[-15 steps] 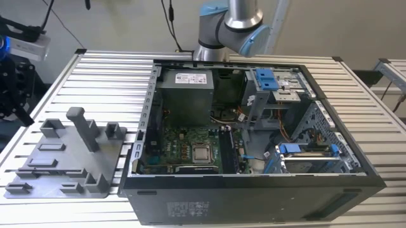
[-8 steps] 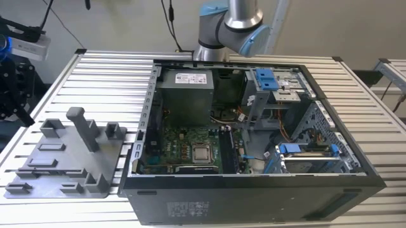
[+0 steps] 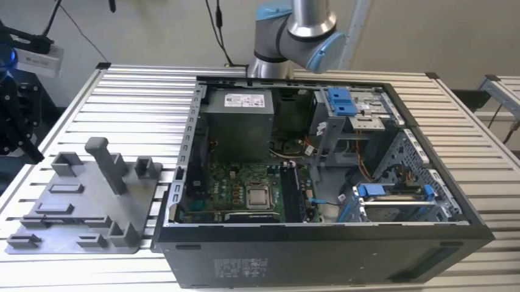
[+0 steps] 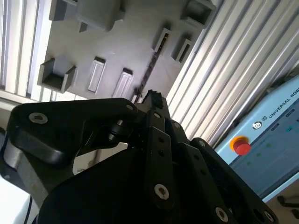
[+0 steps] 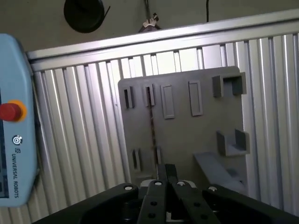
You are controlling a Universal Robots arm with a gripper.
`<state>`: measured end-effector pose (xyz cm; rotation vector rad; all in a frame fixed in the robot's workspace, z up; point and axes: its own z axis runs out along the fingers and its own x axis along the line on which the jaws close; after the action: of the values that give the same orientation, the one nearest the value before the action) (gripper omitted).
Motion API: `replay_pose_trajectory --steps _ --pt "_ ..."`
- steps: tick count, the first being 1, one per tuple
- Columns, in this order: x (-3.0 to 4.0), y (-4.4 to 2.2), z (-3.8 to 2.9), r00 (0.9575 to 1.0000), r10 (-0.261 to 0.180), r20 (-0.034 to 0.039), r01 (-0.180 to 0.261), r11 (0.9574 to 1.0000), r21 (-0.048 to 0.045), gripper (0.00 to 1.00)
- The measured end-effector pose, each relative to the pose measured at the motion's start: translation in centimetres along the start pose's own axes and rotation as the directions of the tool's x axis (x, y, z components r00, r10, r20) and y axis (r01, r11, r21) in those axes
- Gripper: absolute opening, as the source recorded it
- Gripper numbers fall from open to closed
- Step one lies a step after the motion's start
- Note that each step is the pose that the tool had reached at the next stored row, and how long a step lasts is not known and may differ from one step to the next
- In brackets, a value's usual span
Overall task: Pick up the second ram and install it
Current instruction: 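Pick up the second ram and move it above second insertion slot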
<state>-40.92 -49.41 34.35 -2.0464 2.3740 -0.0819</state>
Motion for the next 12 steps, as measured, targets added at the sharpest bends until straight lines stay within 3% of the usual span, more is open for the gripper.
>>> replay_pose_trajectory --steps 7,12 --pt "0.01 0.08 0.01 1.0 -0.001 -0.0001 0.001 1.0 0.0 0.11" --pt "0.01 0.07 0.01 1.0 -0.002 -0.0002 0.002 1.0 -0.0001 0.24"
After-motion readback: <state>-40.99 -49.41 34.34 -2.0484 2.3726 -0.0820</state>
